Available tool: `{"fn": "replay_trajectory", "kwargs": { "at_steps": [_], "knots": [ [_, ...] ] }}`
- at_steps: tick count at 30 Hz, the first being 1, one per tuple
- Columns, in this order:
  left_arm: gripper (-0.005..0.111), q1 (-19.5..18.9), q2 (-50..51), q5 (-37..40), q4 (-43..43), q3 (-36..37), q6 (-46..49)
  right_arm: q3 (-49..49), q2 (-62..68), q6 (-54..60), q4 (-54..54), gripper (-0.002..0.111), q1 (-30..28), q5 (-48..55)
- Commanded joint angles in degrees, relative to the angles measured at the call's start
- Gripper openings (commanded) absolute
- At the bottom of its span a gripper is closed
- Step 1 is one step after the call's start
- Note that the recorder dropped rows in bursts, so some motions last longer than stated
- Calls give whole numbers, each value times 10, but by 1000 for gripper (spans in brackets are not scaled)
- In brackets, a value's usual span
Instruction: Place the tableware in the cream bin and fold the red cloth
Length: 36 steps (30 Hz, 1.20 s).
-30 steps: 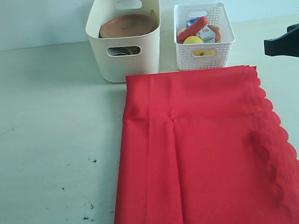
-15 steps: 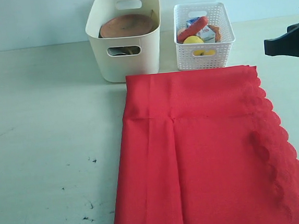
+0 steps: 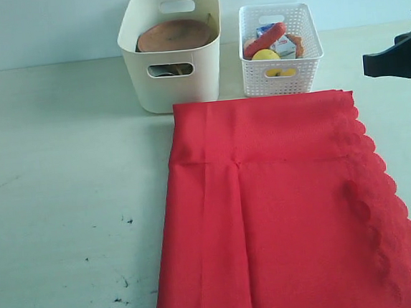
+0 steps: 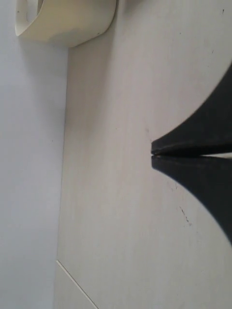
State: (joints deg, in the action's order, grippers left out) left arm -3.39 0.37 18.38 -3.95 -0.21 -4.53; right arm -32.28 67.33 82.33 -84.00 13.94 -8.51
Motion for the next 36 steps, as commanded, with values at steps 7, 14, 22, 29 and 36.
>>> {"fn": "replay_trajectory", "kwargs": {
  "at_steps": [7, 14, 22, 29, 36],
  "knots": [
    [1, 5, -4, 0, 2, 2, -3, -2, 0, -1, 5, 0, 0, 2],
    [1, 5, -4, 0, 2, 2, -3, -2, 0, -512, 548, 0, 0, 30],
    [1, 5, -4, 0, 2, 2, -3, -2, -85, -700, 653, 0, 0, 79],
    [1, 5, -4, 0, 2, 2, -3, 38, -220, -837, 795, 0, 0, 125],
    [1, 5, -4, 0, 2, 2, -3, 156, -321, -852, 800, 0, 0, 123]
  ]
}}
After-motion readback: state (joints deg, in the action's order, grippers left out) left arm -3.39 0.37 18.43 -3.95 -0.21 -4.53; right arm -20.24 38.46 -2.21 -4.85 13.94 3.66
